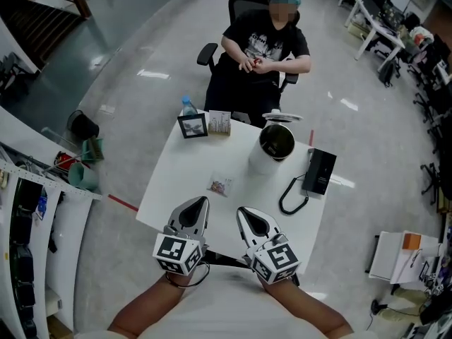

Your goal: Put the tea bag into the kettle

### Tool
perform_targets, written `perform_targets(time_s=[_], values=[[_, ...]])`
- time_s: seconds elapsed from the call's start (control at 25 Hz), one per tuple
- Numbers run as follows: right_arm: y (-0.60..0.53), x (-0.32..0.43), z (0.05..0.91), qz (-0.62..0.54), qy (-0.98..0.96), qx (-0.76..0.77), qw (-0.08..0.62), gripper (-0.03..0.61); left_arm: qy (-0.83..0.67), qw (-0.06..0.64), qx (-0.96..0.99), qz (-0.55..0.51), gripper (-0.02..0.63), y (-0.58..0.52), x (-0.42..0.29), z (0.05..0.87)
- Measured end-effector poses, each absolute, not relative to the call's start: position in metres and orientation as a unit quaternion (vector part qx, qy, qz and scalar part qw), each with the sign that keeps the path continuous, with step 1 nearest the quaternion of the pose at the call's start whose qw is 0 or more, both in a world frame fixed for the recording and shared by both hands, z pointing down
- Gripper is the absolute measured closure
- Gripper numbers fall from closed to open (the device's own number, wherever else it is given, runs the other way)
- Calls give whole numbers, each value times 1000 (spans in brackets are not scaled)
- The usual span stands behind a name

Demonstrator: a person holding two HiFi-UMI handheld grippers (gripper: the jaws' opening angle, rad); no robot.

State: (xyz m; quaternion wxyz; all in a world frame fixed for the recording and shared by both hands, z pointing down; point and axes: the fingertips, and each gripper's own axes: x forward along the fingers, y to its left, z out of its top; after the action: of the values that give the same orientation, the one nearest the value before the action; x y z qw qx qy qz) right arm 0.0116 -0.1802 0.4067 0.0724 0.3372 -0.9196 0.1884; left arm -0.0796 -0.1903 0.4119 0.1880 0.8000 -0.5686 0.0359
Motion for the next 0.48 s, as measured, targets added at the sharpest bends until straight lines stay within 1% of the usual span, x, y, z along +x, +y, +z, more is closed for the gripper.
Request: perform_targets(time_s=[0.24,0.48], values=[[-209,5,419,211,-906,361,66,566,-549,200,810,44,606,-210,-87,429],[-236,-15,436,206,-901,374,80,566,-529,221,817,63,606,-232,-101,454]])
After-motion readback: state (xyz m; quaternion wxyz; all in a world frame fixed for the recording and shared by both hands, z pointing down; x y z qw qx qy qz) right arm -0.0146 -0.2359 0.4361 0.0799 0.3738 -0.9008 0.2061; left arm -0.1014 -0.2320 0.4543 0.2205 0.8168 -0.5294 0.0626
